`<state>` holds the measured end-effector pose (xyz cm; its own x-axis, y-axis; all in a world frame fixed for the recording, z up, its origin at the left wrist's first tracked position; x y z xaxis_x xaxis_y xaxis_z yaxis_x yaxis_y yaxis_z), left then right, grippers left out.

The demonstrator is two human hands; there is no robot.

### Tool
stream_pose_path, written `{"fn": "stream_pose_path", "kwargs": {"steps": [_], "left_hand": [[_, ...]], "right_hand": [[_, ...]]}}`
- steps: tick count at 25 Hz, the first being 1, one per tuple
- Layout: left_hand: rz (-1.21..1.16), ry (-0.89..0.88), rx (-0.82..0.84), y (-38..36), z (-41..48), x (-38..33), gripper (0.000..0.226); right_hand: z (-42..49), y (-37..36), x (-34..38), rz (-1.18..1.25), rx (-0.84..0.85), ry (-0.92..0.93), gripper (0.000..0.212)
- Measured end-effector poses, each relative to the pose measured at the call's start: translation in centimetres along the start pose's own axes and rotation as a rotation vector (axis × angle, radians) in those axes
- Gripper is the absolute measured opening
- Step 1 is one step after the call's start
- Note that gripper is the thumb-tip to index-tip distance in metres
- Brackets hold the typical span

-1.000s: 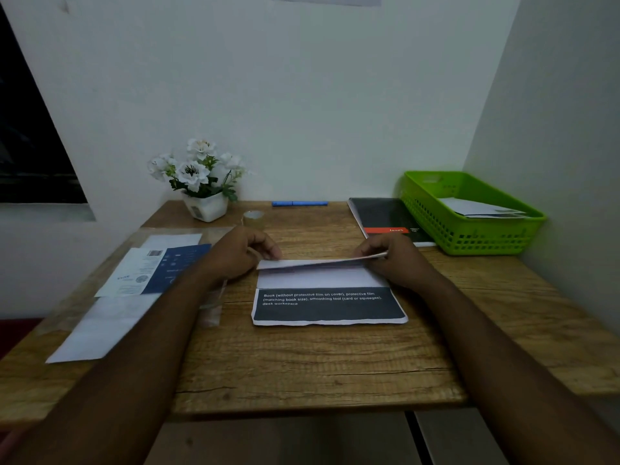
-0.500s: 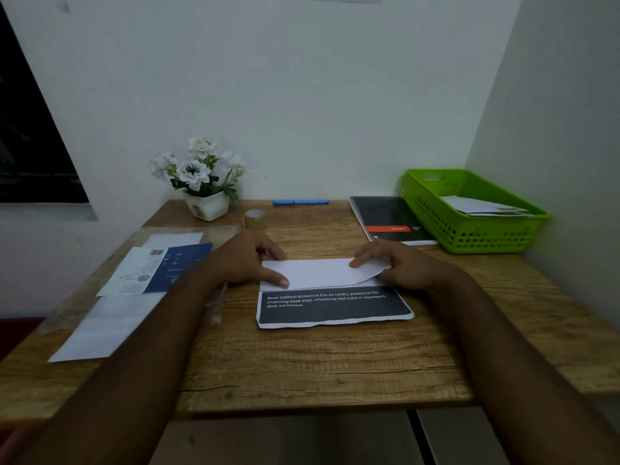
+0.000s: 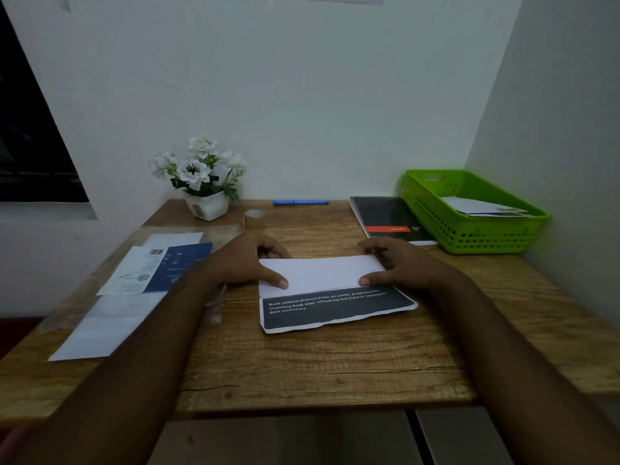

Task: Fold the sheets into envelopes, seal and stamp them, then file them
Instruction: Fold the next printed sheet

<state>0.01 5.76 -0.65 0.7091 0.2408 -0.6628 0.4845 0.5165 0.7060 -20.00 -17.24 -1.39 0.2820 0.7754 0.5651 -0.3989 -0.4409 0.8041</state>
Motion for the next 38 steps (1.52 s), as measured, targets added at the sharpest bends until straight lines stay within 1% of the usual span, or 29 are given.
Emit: {"fn": "stream_pose_path", "kwargs": {"steps": [2, 5, 7, 9, 11, 13, 17, 19, 22, 24, 25, 27, 28, 30, 33, 35, 36, 38], "left_hand": [[-0.045, -0.022, -0.007, 0.0, 0.1, -0.2, 0.036], [-0.107, -0.002, -0.054, 0.2, 0.1, -0.2, 0.029], [-0.184, 0.036, -0.13, 0.3, 0.1, -0.2, 0.025], [-0.258, 0.058, -0.191, 0.3, 0.1, -0.2, 0.028], [-0.289, 0.056, -0.223, 0.4, 0.1, -0.3, 0.028], [-0.305, 0.024, -0.227, 0.5, 0.1, -0.4, 0.027], [-0.381, -0.024, -0.245, 0.8, 0.1, -0.6, 0.022], [-0.401, -0.027, -0.239, 0.7, -0.1, -0.7, 0.019], [-0.416, -0.036, -0.197, 0.8, -0.2, -0.9, 0.018], [-0.421, -0.018, -0.097, 0.9, -0.3, -1.0, 0.016], [-0.403, -0.002, -0.012, 0.9, -0.4, -1.0, 0.016], [-0.358, 0.025, 0.159, 0.7, -0.6, -1.1, 0.022], [-0.354, 0.035, 0.213, 0.5, -0.7, -1.1, 0.026], [-0.378, 0.053, 0.252, 0.4, -0.9, -1.2, 0.033], [-0.412, 0.063, 0.287, 0.5, -0.9, -1.3, 0.044], [-0.385, 0.066, 0.298, 0.3, -0.9, -1.4, 0.044], [-0.348, 0.06, 0.283, 0.1, -0.8, -1.5, 0.043], [-0.219, 0.031, 0.217, -0.7, -0.7, -1.7, 0.035]], "right_hand": [[0.1, -0.1, -0.1, 0.027, -0.003, -0.023, 0.089], [0.0, -0.1, -0.1, 0.123, -0.043, -0.043, 0.083], [-0.1, 0.0, -0.1, 0.168, -0.113, -0.011, 0.084], [-0.1, 0.0, 0.0, 0.148, -0.207, 0.027, 0.083], [0.2, 0.1, 0.1, 0.076, -0.296, 0.025, 0.07], [0.4, 0.1, 0.2, 0.045, -0.332, 0.025, 0.053], [0.1, 0.1, 0.1, 0.143, -0.362, 0.055, 0.037], [-0.1, 0.2, 0.3, 0.181, -0.328, 0.088, 0.03], [-0.6, 0.4, 0.7, 0.253, -0.216, 0.121, 0.026], [-0.7, 0.6, 0.8, 0.225, -0.126, 0.1, 0.021], [-0.8, 0.7, 0.8, 0.203, -0.079, 0.093, 0.026], [-0.9, 1.1, 0.9, 0.174, 0.002, 0.079, 0.044], [-0.9, 1.3, 1.0, 0.157, 0.028, 0.08, 0.051], [-1.0, 1.6, 1.3, 0.123, 0.051, 0.102, 0.059], [-1.0, 1.5, 1.7, 0.129, 0.044, 0.098, 0.062], [-1.2, 1.1, 2.2, 0.127, 0.025, 0.116, 0.057], [-1.2, 0.8, 2.5, 0.124, 0.019, 0.142, 0.052], [-1.3, -0.2, 3.2, 0.103, 0.028, 0.211, 0.031]]}}
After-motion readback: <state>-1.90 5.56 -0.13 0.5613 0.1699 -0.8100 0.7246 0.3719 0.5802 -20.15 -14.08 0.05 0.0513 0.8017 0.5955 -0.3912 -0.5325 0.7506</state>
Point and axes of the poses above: each hand's wrist, its own z-axis towards the middle knuckle, its own y-axis out of the back of the hand, x = y × z, the point moved 2 cm from there along z, towards the middle knuckle, and after that the axes turned 10 degrees about -x, right-handed, at the moved point
